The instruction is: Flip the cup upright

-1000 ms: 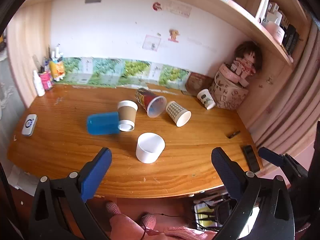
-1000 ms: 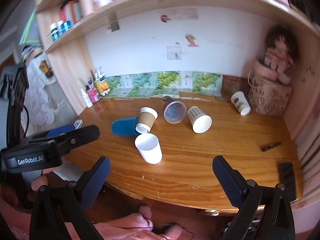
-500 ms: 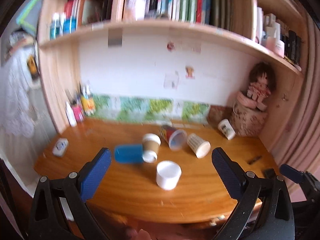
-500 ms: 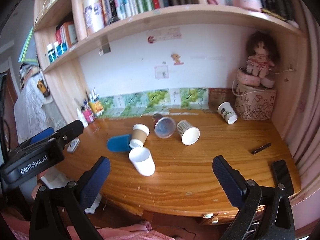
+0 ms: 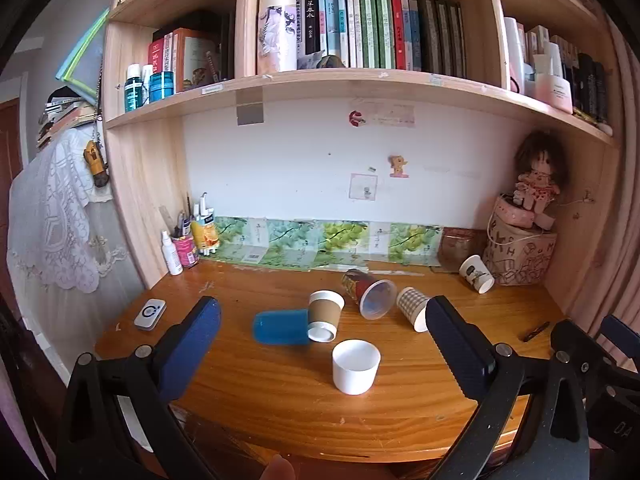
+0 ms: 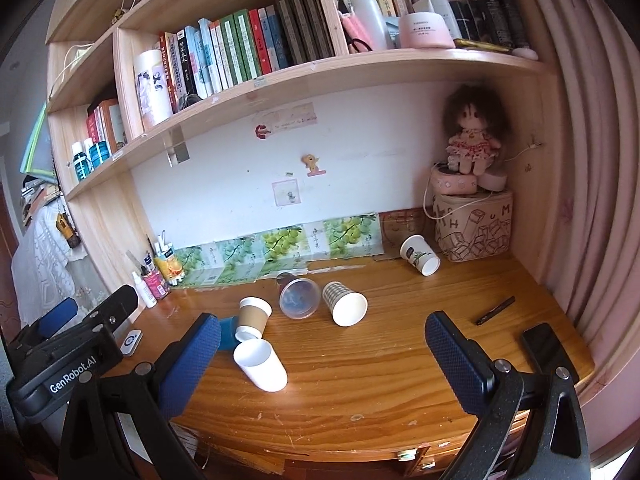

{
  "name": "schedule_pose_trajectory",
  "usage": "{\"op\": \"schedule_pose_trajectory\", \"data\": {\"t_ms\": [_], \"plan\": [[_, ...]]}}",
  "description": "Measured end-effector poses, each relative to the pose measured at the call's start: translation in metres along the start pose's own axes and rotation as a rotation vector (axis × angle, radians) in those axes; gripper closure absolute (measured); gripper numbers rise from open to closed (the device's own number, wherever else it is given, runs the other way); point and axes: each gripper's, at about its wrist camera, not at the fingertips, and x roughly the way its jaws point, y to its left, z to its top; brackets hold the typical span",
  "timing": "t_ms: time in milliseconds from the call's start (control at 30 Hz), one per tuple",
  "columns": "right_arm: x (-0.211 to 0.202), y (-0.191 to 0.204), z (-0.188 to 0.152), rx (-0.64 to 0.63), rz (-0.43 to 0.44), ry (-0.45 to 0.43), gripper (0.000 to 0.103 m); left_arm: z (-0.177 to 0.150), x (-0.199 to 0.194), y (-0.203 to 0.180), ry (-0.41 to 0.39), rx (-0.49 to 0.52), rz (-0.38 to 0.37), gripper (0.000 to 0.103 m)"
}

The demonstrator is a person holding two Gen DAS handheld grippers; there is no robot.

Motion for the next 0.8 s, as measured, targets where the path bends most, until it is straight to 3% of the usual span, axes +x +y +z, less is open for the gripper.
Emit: {"op": "schedule_pose_trajectory", "data": {"t_ms": [367, 800], "plan": [[0.010, 0.005, -0.001, -0.015, 0.069, 0.036, 0.000, -0.005, -0.003, 0.005, 0.020, -0.012, 0.067, 0.001], [0.016, -0.001, -0.005, 0.006, 0.075, 0.082, 0.000, -0.007, 0.002, -0.005, 0.045, 0.017, 0.037, 0.001]]}}
